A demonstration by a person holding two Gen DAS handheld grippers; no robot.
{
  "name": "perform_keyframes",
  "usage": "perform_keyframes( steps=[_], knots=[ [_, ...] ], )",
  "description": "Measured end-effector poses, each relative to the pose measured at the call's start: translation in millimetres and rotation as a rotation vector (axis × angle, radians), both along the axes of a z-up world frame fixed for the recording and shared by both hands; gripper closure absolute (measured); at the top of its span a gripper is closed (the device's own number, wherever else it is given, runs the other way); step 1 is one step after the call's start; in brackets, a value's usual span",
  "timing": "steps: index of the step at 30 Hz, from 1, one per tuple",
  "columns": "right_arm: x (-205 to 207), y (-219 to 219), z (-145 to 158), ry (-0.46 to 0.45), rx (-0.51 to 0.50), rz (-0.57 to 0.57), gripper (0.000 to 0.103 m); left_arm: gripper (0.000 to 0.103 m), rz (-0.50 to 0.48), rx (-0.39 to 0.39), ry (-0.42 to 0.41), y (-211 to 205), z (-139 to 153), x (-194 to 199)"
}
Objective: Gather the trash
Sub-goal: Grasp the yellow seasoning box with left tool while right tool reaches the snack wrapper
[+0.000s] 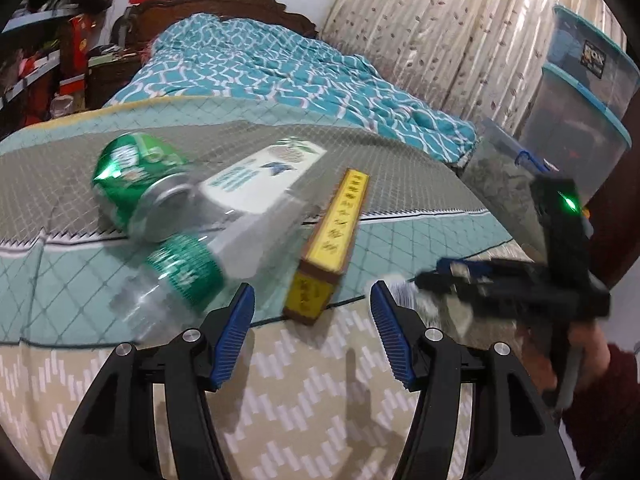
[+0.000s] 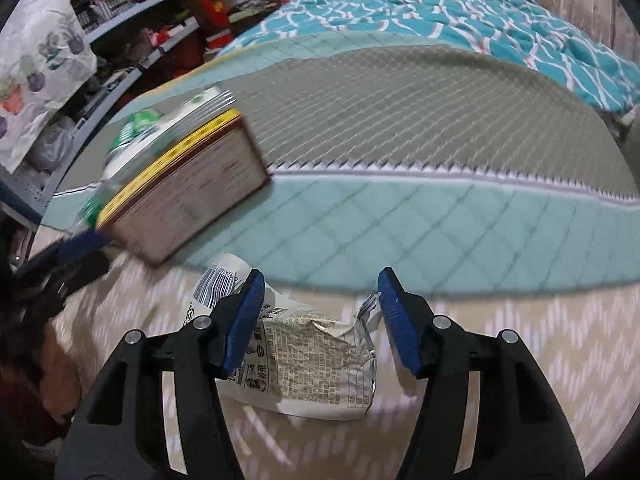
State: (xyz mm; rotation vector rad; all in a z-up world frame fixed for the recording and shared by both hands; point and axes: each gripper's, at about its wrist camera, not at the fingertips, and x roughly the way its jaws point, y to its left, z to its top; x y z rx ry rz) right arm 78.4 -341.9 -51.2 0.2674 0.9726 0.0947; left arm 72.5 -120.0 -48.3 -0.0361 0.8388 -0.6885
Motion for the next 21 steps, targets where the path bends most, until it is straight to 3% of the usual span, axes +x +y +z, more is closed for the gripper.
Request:
perform_keyframes(
  steps=[4, 11, 13, 15, 18, 21],
  knots=[
    [-25, 1, -1, -0.038, 0.034, -0.023, 0.041, 0.047, -0.034, 0.046, -0.013, -26, 2, 0],
    [-57, -9, -6, -0.089, 0.141, -0.053, 0.038, 0.047, 0.018, 0.108, -0.007, -47, -4, 17],
    [-65, -10, -6, -0.096, 0.151, -0.055, 0.038, 0.058, 0.013, 0.129, -0.002, -54, -8, 22],
    [-73, -11, -6, -0.100, 0.177, -0.063, 0.037, 0.078, 0.004, 0.161, 0.019, -62, -14, 26],
    [-86, -15, -8, -0.112, 0.215, -0.063, 0.034, 0.081, 0.010, 0.198, -0.001, -73, -17, 23],
    [-98, -14, -9, -0.120, 0.231, -0.049, 0.036, 0.081, -0.058, 0.198, 0.008, -81, -17, 7]
  ],
)
